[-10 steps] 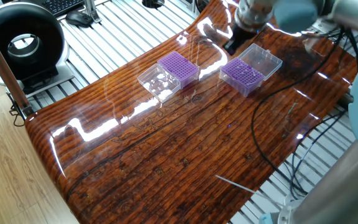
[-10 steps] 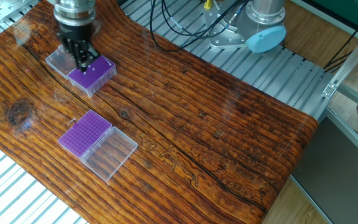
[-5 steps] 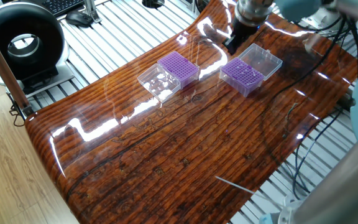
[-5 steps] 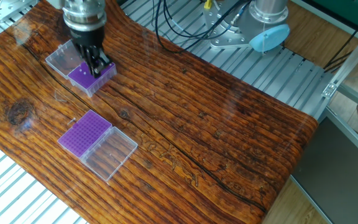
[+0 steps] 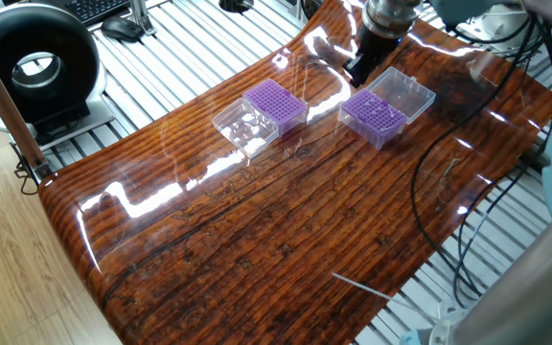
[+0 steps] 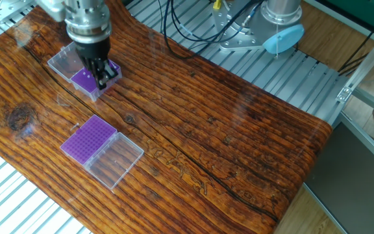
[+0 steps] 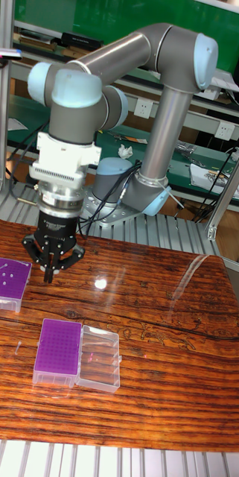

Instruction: Transfer all small pipette tips from one holder to another

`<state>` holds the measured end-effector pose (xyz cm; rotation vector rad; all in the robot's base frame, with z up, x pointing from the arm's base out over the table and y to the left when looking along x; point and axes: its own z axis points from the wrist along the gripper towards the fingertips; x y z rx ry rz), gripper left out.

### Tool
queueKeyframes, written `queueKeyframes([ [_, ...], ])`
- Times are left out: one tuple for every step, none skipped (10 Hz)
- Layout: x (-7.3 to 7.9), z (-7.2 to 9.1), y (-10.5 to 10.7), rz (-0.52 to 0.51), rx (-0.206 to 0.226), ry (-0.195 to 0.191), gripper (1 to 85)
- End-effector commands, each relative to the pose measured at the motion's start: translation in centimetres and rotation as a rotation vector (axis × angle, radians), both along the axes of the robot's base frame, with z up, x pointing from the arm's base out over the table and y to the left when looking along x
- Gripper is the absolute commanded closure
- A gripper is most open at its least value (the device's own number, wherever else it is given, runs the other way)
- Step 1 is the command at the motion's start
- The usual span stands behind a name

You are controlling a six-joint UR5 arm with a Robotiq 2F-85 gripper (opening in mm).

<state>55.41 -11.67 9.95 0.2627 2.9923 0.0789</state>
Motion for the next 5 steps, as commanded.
queueKeyframes([
  [0.87,-0.33,-0.2,-0.079,0.039,0.013,81.7],
  [0.92,-0.4,0.17,-0.088,0.046,0.012,81.7],
  [0.98,-0.38,0.33,-0.087,0.051,0.011,81.7],
  [1.05,-0.4,-0.05,-0.079,0.04,0.01,81.7],
  [1.03,-0.42,-0.58,-0.067,0.02,0.01,82.0],
])
